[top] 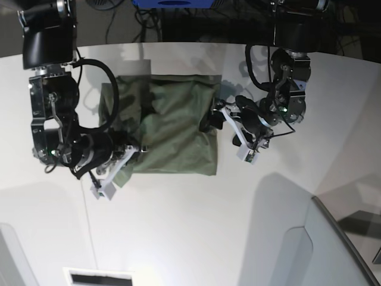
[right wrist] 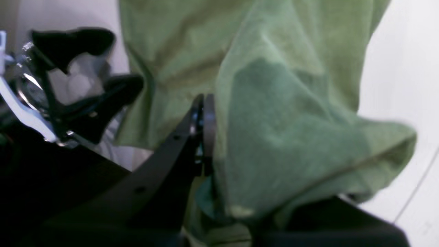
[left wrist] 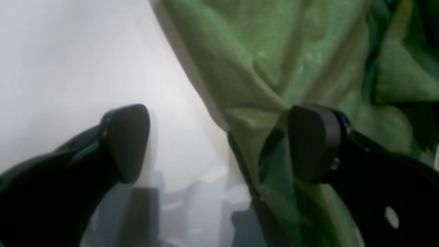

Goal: Layout the t-shirt on the table in an organized manner, then fold the t-shirt properly
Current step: 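Fold the shirt over with both grippers into a compact square, then press the folded square flat with the right gripper, withdraw the left gripper, then grasp the folded shirt edge with the right gripper and pull it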

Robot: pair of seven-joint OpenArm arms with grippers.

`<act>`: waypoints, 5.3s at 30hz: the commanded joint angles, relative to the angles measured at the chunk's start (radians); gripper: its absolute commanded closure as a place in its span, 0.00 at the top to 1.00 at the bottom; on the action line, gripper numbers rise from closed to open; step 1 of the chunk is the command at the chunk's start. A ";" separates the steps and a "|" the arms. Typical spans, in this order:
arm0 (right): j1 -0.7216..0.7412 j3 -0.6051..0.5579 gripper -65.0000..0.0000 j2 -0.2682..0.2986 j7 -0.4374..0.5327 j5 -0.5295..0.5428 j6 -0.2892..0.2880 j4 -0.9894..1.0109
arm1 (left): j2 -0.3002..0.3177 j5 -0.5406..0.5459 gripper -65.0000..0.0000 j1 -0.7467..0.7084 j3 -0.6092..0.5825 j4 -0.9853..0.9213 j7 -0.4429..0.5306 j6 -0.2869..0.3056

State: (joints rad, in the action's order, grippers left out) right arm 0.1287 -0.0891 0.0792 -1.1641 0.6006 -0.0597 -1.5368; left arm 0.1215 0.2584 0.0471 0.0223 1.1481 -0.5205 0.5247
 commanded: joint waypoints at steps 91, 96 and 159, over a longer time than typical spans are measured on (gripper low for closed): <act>0.147 -0.073 0.29 -0.198 0.184 0.026 0.060 0.391 | 0.136 -0.136 0.96 -0.272 0.408 0.195 0.156 0.001; 0.145 -0.074 0.61 -0.201 0.187 0.041 0.059 0.394 | 0.137 -0.138 0.96 -0.270 0.408 0.157 0.161 0.001; 0.061 -0.283 0.32 -0.005 0.169 0.545 0.361 0.180 | 0.145 -0.138 0.96 -0.241 0.413 0.128 0.162 0.001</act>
State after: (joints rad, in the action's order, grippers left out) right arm 0.1703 -0.3752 0.0700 -0.9947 1.1301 0.3061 -1.3407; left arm 0.2520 0.1093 -0.2001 0.4305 1.2610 -0.3771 0.5247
